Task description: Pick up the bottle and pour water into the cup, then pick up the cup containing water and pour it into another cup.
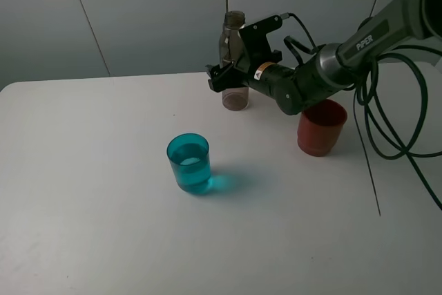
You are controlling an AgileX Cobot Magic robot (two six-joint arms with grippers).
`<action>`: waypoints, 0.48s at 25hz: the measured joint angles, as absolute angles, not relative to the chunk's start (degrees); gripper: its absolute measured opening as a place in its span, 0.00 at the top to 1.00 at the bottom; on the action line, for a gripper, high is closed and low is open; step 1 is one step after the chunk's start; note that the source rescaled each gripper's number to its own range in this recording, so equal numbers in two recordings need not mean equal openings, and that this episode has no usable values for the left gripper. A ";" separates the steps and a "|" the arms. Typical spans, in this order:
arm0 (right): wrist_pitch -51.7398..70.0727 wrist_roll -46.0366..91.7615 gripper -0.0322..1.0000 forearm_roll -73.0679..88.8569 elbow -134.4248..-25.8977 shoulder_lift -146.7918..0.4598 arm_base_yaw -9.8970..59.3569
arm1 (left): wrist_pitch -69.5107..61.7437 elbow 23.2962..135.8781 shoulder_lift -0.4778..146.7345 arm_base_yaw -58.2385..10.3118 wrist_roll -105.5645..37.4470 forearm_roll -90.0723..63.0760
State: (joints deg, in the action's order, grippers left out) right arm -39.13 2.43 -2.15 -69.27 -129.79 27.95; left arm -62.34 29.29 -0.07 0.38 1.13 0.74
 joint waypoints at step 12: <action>-25.07 2.64 0.01 -4.65 -69.27 -114.33 27.95 | -62.34 29.29 -0.07 0.38 1.13 0.74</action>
State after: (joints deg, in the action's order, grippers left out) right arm -25.07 2.64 -4.65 -69.27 -114.33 27.95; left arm -62.34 29.29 -0.07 0.38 1.13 0.74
